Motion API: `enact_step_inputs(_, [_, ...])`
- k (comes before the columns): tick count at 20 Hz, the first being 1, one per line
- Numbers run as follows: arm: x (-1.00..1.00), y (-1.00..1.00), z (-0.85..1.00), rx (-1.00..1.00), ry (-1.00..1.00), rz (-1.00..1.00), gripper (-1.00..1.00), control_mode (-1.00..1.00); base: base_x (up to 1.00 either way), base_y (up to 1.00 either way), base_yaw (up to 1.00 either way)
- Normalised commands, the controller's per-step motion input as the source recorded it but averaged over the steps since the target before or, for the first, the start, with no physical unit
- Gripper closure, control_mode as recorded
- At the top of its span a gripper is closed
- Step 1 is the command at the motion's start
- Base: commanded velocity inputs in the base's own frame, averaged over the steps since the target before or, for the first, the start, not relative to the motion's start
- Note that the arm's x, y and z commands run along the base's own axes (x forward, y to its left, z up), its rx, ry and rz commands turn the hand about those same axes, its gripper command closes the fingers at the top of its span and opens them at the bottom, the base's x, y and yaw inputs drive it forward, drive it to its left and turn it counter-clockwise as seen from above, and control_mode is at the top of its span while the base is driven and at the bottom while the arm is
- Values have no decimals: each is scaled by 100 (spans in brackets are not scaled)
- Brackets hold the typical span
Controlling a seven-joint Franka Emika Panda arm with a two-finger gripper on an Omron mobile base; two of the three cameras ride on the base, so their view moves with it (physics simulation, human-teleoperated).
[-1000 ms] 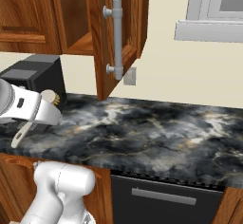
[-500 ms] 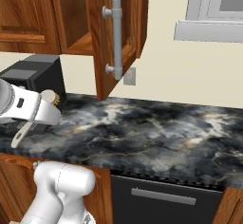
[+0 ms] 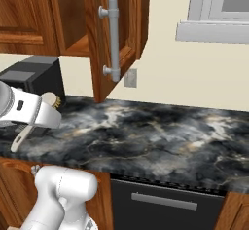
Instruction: Locate and retrieve the bar soap and dish brush from the cabinet. Place them next to the sink.
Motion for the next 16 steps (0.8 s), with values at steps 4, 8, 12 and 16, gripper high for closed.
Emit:
enact_step_inputs(4, [0,0,0,0,0,0,100,100,-9,-44,2])
enact_step_inputs(8, [0,0,0,0,0,0,100,100,-8,-52,1])
enact_step_inputs(12, [0,0,0,0,0,0,100,100,-1,-51,3])
enact_step_inputs(16, [0,0,0,0,0,0,100,100,0,-55,1])
